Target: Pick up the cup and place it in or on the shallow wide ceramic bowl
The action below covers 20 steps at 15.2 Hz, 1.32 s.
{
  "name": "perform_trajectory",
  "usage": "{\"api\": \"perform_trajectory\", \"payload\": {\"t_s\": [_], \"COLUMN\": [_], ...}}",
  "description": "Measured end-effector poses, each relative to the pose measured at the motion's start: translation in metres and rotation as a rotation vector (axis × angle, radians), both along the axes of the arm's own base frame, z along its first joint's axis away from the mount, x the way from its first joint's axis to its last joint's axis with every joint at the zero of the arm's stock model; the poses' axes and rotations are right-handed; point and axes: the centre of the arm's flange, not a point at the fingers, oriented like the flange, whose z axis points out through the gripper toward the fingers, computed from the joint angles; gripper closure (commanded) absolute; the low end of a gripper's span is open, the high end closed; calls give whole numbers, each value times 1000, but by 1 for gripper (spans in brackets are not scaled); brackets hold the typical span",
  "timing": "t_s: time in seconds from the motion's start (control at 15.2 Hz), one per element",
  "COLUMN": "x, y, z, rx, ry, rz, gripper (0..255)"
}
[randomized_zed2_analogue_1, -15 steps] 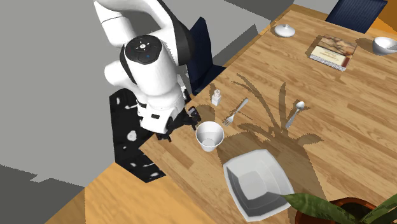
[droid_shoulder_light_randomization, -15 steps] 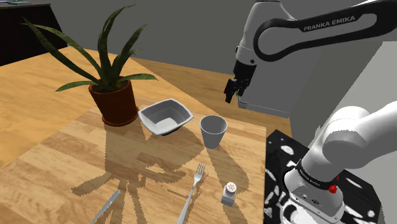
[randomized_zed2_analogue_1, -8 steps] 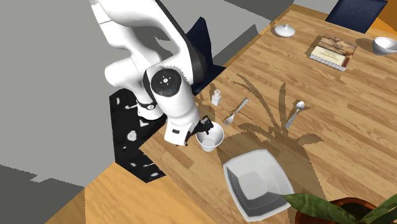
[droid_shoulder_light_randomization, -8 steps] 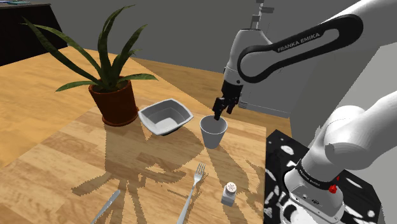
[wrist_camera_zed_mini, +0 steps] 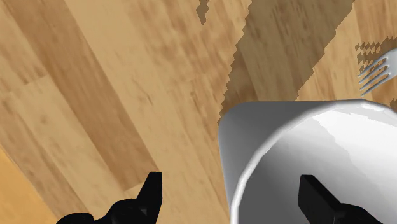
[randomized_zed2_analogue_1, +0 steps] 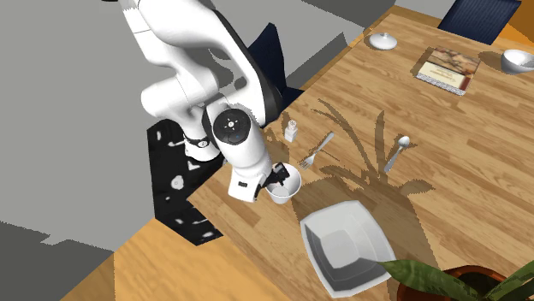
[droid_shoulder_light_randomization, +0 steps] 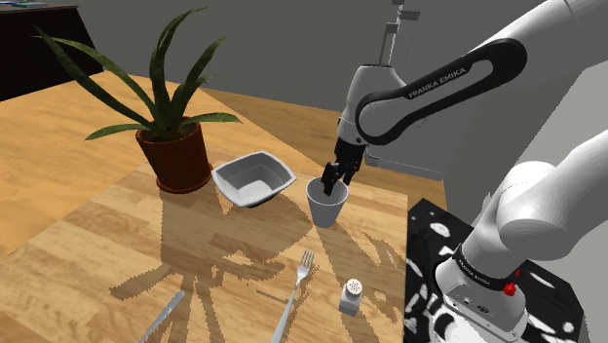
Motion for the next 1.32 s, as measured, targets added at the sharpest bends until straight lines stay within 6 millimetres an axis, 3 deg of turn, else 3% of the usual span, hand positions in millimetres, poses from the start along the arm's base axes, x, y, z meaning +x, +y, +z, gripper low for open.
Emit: {"api": "perform_trajectory", "payload": {"t_s": [0.4,0.46,1.12,1.32], "x": [1,1,1,1], "y": [1,1,1,0], "z": [-2,-2,-2,8], "rx": [0,0,0,0], "ry": [0,0,-1,-1], "rz": [0,0,0,0], "gripper": [0,255,255,255]}}
